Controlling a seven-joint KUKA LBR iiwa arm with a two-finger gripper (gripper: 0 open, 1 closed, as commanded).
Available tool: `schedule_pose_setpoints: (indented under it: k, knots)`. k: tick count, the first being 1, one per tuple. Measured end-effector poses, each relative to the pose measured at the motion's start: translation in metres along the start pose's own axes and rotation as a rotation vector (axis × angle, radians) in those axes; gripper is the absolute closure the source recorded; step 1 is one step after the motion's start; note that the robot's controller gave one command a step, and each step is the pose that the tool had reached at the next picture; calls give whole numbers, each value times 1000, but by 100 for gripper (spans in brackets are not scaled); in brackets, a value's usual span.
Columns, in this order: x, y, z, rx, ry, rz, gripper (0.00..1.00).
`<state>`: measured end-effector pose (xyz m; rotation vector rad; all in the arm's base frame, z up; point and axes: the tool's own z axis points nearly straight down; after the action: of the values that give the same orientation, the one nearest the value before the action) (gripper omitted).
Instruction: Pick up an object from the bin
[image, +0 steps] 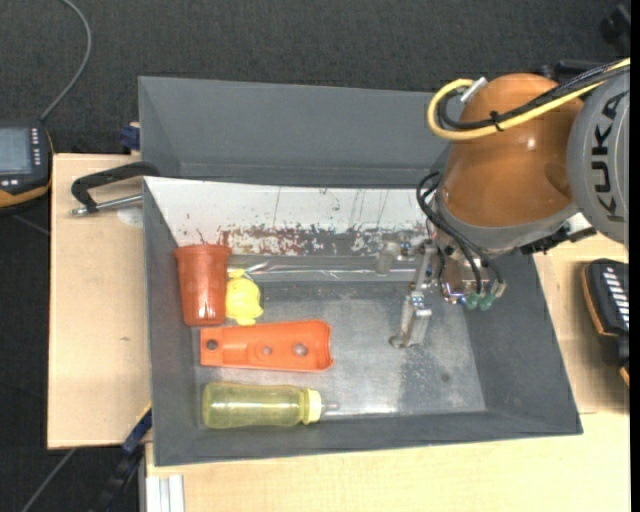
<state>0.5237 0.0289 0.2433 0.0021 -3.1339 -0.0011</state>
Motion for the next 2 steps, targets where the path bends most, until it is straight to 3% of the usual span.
schedule_pose_setpoints:
  k: [1,2]
  knots:
    - [-1,0,-5,0,-10,1,0]
    - [-28,48,30,-1,-10,50,0]
